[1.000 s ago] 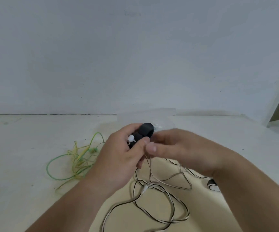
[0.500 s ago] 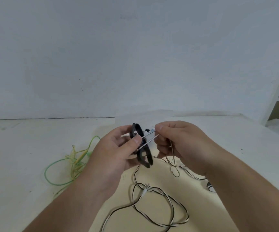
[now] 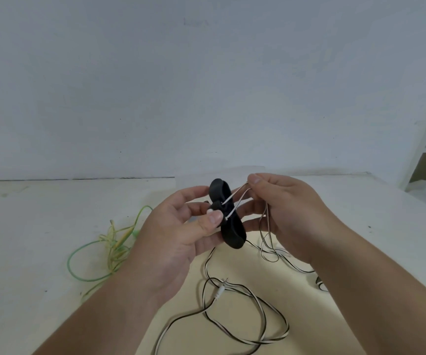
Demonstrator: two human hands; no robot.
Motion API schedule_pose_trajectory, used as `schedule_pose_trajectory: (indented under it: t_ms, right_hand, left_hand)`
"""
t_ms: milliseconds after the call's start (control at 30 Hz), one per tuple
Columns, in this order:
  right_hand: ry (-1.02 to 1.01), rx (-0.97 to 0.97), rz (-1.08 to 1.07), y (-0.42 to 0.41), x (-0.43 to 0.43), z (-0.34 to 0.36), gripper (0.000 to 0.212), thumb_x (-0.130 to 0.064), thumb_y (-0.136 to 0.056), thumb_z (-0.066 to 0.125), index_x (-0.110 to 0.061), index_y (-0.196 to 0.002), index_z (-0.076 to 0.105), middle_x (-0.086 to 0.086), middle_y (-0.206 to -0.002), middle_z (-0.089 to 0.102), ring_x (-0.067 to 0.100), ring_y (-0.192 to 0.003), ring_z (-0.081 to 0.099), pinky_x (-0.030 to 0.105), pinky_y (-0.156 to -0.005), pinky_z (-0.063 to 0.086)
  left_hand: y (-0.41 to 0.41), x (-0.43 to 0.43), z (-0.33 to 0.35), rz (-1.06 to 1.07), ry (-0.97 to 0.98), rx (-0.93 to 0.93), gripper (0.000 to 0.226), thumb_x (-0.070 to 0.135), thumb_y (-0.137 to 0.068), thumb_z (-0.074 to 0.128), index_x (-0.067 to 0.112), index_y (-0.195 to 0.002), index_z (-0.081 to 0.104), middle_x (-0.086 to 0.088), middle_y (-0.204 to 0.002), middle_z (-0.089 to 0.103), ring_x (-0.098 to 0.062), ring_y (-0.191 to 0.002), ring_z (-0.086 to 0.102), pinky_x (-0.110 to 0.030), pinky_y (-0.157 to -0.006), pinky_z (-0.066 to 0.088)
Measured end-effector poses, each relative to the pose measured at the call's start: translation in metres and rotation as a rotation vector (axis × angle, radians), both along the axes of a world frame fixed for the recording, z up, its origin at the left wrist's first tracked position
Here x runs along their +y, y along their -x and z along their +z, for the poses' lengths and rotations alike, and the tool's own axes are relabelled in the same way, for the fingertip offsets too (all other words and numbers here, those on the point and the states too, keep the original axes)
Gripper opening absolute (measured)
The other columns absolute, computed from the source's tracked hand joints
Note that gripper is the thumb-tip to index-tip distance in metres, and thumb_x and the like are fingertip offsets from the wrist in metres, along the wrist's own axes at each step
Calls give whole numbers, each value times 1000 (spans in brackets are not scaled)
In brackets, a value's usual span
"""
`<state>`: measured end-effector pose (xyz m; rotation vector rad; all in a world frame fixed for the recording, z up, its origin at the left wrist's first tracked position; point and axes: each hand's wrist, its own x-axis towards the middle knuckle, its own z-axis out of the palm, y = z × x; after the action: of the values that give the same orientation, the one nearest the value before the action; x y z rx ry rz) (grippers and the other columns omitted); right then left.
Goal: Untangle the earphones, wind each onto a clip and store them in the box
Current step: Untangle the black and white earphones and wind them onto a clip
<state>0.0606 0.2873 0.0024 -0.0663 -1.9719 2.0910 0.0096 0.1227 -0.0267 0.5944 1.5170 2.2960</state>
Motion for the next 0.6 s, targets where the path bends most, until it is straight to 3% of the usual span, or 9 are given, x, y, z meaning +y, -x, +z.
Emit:
schedule_pose_trajectory:
  t_ms: [233,367,600]
  right_hand:
    - [21,-2,-31,1,4,1,38,-19,-105,44,1,-84,68,21,-87,72,27,-67,67,36,-61,56]
    - [12,4,-26,1,6,1,38,-20,-106,43,3,-88,68,24,-94,72,29,-71,68,39,-64,56]
    - [34,-14,-32,0,5,2,36,-20,-106,43,3,-89,65,17,-87,74,26,-67,69,35,-58,56]
  left_hand:
    - [-2,-1,2,1,23,39,47,8,-70,71,10,-116,62,-11,-100,68,-28,-81,73,-35,-60,59]
    - [-3,-1,2,10,22,45,26,14,-72,69,7,-97,63,-12,-91,72,-25,-78,72,-33,-54,58]
    - [-1,1,-2,40,58,63,16,25,-72,69,14,-84,70,-13,-96,74,-26,-86,72,-30,-56,57]
